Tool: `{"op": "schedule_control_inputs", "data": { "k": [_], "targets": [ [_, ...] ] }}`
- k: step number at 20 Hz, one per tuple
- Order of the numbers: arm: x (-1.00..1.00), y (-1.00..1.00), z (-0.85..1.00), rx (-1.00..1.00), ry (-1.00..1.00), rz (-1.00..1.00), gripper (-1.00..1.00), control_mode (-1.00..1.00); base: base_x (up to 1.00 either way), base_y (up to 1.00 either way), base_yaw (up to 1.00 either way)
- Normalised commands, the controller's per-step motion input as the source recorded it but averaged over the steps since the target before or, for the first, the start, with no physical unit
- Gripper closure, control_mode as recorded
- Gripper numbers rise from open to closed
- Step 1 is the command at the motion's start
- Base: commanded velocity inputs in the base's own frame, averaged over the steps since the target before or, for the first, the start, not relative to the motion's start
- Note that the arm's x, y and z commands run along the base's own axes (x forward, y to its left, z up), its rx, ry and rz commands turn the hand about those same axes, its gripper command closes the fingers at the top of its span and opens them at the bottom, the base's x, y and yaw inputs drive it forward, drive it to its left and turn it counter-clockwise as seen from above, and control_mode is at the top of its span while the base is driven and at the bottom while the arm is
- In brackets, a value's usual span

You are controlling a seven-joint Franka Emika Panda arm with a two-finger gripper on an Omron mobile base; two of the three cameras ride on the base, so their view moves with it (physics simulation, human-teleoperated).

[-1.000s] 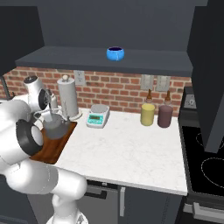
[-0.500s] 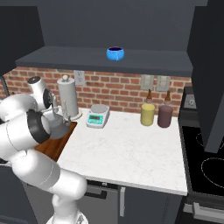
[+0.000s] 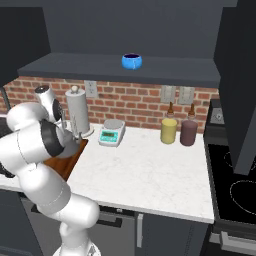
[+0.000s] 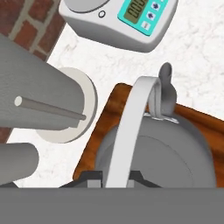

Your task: Pick the kettle from the counter and place it on the tray. Then pick the mug from the cabinet and place it on the tray. Then close the cabinet doors.

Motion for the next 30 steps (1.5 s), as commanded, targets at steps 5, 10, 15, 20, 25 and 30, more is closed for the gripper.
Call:
{"op": "schedule_control_inputs", "data": {
  "k": [5,10,15,20,25,30],
  "targets": [
    [-0.13,0.00,-0.28,0.00,0.00,0.00,-1.00,-1.00,0.00,0.00,0.00],
    [-0.17,-0.01,-0.11,0.04,0.00,-0.01,-1.00,-1.00,0.00,0.00,0.00],
    [-0.23,-0.03,-0.01,0.02,0.00,-0.02,-1.00,-1.00,0.00,0.00,0.00],
    [-0.14,0.00,0.02,0.00,0.00,-0.04,-1.00,-1.00,0.00,0.00,0.00],
    [-0.04,-0.01,0.24,0.00,-0.05,-0.04,-1.00,-1.00,0.00,0.00,0.00],
    [-0.12,0.00,0.57,0.00,-0.23,-0.02,-1.00,-1.00,0.00,0.00,0.00]
  ]
}}
